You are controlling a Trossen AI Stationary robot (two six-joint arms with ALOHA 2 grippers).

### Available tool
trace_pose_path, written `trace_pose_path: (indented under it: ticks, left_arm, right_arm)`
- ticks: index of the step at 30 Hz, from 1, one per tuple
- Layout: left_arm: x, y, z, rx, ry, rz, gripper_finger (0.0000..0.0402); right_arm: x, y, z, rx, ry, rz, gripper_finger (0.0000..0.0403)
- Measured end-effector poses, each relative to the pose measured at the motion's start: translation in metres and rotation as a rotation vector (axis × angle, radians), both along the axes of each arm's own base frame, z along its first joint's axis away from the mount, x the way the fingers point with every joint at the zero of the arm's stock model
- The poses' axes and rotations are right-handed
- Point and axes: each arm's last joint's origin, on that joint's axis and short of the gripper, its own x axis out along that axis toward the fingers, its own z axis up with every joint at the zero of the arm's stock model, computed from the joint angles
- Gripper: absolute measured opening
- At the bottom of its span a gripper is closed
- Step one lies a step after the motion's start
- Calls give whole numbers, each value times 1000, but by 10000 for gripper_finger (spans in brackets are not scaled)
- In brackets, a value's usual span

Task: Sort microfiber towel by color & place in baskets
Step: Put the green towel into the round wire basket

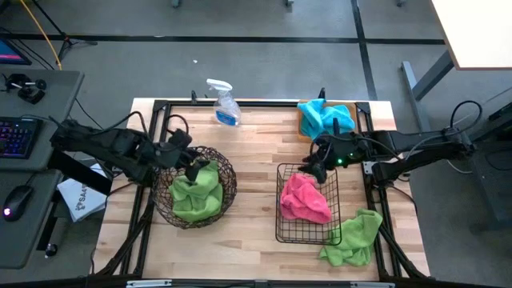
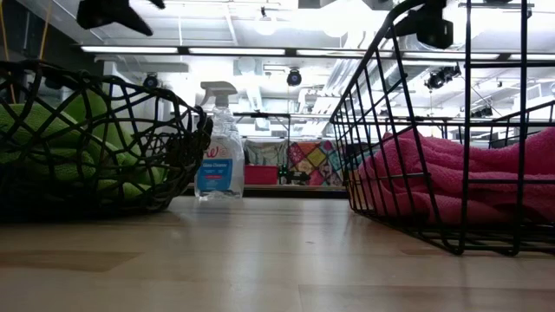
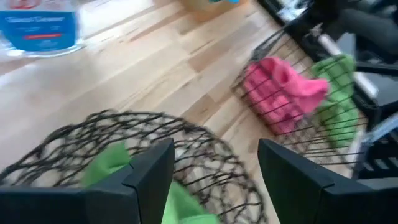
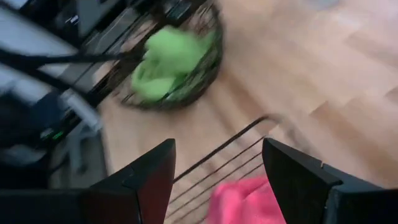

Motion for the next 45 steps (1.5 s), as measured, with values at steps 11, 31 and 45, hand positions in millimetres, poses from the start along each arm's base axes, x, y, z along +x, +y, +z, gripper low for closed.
trace_pose_path:
  ticks: [11, 31, 45]
  left_arm:
    - [26, -8, -7, 13, -20, -37, 220]
    - [28, 1, -4, 9, -53, 23, 220]
    - [30, 1, -3, -17, -76, 6, 220]
  right_arm:
    - [-51, 67, -28, 317, 535, 216, 236]
    - [-86, 190, -102, -10, 858, 348, 236]
    - [-80, 243, -159, -64, 848, 492, 236]
